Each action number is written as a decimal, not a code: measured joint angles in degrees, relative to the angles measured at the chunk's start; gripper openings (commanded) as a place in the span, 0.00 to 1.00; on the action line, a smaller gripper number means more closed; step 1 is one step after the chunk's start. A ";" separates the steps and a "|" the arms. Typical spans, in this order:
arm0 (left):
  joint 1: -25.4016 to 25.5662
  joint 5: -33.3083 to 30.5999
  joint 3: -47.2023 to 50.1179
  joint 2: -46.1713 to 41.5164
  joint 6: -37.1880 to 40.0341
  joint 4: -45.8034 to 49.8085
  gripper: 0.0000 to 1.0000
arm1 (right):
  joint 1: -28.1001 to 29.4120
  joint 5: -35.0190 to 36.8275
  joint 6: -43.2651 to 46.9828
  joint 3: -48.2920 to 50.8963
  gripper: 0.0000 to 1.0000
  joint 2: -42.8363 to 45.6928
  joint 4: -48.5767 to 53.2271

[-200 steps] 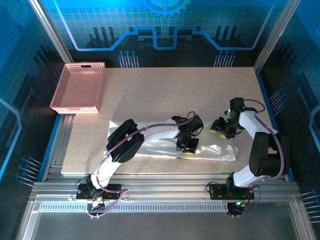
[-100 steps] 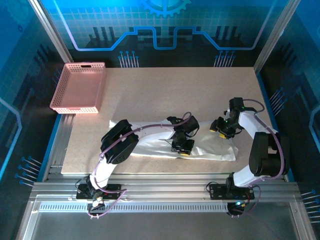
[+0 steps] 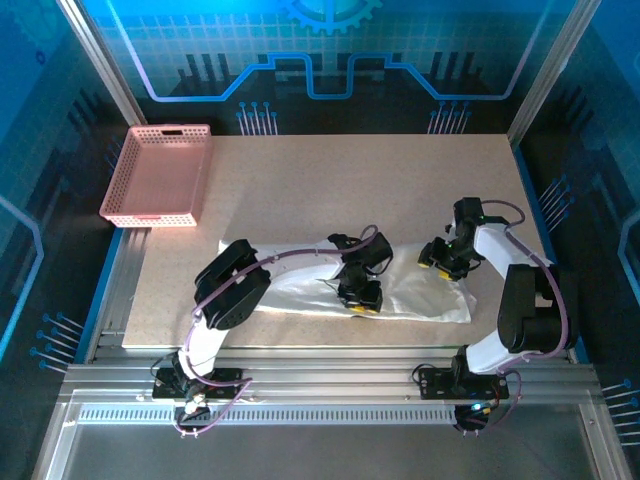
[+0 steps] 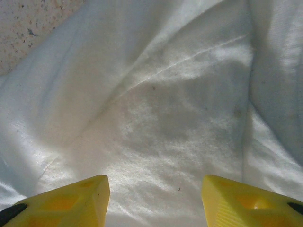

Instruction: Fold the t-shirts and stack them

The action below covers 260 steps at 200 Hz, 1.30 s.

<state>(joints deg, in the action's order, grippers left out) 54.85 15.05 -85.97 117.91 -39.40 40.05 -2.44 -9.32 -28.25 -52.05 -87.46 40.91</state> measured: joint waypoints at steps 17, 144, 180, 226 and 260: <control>-0.11 0.37 0.13 -2.14 0.42 -0.02 0.55 | 0.20 0.33 0.00 -0.02 0.56 0.02 -0.09; -32.26 -6.71 15.98 -20.46 5.27 -1.68 0.55 | 12.39 0.35 -6.97 3.32 0.55 5.53 -0.98; -35.58 -6.67 22.01 -20.37 7.74 -3.65 0.53 | 13.40 1.79 -7.80 3.69 0.55 1.36 -1.62; -35.56 -7.15 33.75 -23.78 7.06 -5.68 0.57 | 13.42 2.95 -7.80 3.61 0.55 -1.70 -2.05; -35.58 -9.97 37.75 -30.47 4.83 -5.88 0.61 | 13.42 3.21 -7.78 2.93 0.55 -2.95 -1.97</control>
<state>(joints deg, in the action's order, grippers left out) 19.27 5.08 -48.23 87.44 -34.57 34.17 10.98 -6.11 -36.03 -49.12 -90.41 38.94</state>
